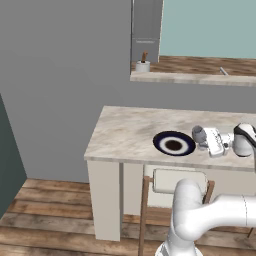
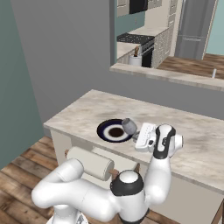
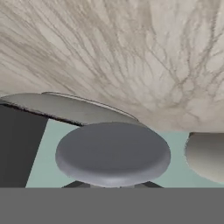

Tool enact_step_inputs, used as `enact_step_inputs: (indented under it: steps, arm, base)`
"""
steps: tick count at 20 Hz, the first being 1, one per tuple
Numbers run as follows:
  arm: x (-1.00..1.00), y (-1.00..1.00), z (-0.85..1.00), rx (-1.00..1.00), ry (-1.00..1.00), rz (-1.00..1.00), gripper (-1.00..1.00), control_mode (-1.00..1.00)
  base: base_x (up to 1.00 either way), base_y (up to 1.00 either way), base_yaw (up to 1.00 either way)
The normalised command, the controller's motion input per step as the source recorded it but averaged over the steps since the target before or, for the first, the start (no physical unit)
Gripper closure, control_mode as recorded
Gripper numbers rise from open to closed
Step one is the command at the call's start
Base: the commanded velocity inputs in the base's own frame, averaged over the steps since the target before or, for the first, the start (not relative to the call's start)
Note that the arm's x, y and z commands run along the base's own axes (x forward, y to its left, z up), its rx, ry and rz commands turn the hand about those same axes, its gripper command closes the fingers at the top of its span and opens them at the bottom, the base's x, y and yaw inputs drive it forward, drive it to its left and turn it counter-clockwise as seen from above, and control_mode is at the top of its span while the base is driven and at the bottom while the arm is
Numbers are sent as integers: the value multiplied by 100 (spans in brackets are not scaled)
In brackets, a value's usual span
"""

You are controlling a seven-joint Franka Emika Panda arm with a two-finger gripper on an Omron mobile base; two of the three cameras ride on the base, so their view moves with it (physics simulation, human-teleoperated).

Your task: Retrieve the wine glasses from the counter and place one next to each plate.

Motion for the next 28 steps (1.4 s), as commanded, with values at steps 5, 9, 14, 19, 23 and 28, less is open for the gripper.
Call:
enact_step_inputs:
  steps: [5,9,14,19,23,28]
  arm:
    - [7,-3,-19,0,0,0,100,-100]
    - [6,-4,-18,0,0,-1,100,-100]
    - [13,-2,-17,0,0,-4,100,-100]
    - [21,-7,-10,0,0,-4,100,-100]
    - [10,-10,-16,0,0,-2,100,-100]
    - [1,-4,-19,0,0,-1,-100,-100]
  base:
    - [0,0,0]
    - [0,0,0]
    - [0,0,0]
    - [0,0,0]
    - [0,0,0]
    - [0,0,0]
